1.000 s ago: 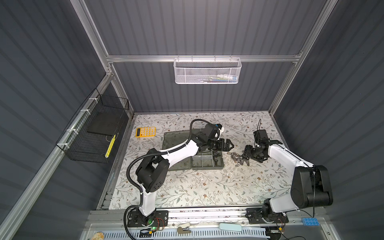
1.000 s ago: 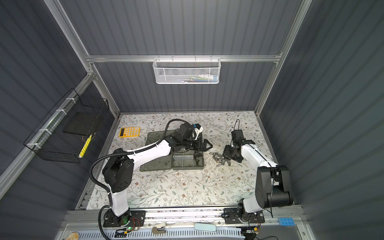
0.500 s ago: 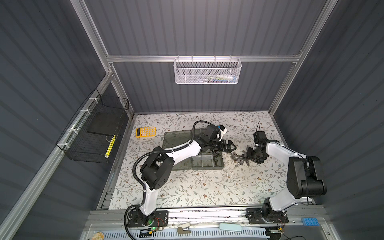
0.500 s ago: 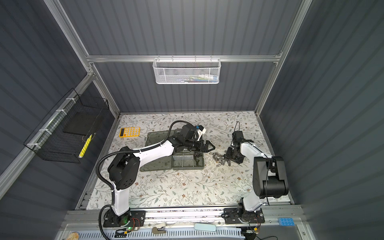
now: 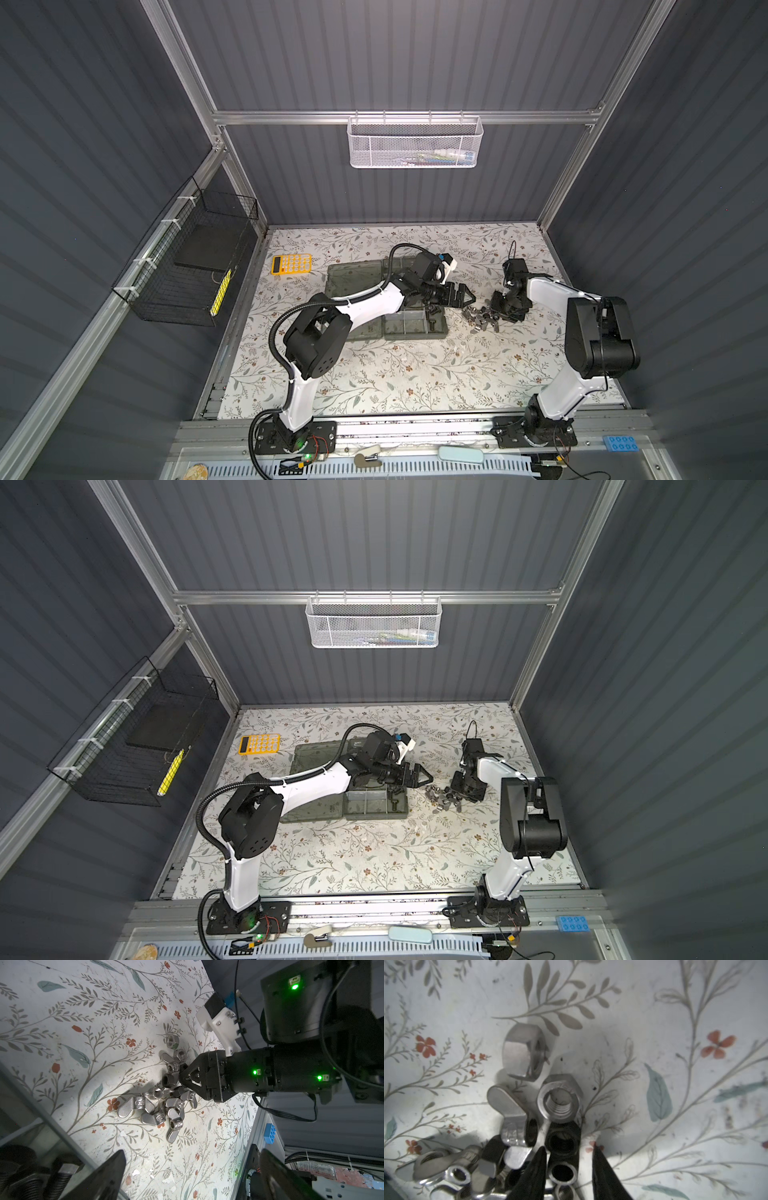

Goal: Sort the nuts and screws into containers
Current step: 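Lower the right gripper and grasp a dark hex nut in the pile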

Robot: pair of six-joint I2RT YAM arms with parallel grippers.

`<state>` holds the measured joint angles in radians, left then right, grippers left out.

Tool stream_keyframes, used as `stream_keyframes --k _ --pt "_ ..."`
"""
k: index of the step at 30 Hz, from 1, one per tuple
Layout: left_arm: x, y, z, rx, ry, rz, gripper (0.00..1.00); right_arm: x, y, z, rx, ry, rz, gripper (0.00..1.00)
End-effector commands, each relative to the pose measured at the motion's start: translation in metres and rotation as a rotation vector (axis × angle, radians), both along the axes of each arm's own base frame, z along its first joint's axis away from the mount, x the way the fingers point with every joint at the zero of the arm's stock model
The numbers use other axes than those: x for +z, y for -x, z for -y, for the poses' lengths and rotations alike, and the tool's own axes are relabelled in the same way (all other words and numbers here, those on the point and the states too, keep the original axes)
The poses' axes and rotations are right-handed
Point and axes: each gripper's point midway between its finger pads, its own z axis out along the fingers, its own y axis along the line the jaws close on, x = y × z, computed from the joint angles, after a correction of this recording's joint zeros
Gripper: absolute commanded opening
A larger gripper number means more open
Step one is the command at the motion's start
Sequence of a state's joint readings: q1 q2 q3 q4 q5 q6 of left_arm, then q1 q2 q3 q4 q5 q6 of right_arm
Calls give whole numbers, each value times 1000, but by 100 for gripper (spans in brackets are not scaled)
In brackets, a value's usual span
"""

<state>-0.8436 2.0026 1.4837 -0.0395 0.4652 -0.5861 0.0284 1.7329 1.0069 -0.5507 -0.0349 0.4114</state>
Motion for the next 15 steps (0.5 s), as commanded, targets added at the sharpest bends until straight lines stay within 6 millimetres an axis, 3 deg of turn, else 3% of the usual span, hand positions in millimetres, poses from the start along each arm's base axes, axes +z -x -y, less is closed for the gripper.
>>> stream_keyframes --k 1,7,15 --pt "3 3 1 -21 8 7 100 -8 7 2 -2 5 -47 32" --pt "10 2 3 -26 9 19 100 -4 11 0 -1 -3 -41 24" --pt "14 2 -2 -20 7 30 100 9 14 -1 3 -9 -12 21"
